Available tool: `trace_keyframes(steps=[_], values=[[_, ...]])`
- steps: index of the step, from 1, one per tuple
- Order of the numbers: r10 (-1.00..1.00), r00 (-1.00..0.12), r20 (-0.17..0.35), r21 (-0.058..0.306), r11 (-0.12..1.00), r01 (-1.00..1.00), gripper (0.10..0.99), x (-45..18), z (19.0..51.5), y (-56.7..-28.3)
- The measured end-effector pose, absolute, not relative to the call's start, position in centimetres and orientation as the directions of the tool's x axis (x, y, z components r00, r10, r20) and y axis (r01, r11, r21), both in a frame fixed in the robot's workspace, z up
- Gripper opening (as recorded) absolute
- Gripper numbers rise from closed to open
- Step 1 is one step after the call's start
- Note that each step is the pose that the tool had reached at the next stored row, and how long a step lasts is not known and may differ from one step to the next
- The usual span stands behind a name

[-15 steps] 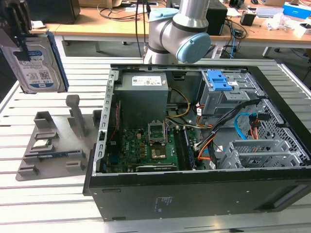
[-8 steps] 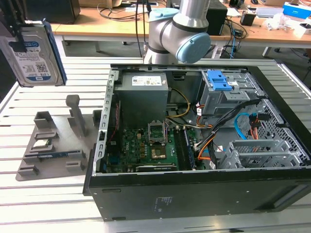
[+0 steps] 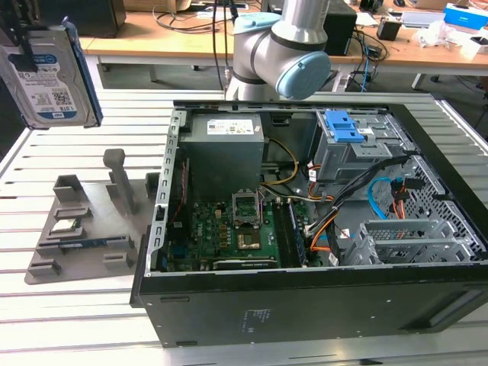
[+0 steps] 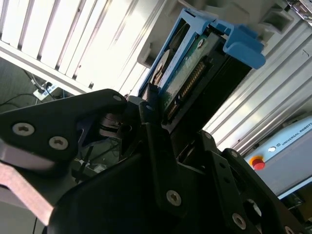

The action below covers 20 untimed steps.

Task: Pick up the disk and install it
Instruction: 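Pick up the disk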

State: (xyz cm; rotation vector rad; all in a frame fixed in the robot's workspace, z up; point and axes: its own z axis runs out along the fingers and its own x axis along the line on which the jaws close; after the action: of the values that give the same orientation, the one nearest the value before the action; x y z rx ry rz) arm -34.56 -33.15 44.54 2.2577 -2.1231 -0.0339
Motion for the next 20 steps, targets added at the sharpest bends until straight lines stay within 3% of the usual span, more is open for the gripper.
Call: trace_keyframes(steps=[20], values=[[-0.998, 0.062, 0.013, 0.046, -0.061, -0.997, 0.361, -34.5, 49.8, -33.0]])
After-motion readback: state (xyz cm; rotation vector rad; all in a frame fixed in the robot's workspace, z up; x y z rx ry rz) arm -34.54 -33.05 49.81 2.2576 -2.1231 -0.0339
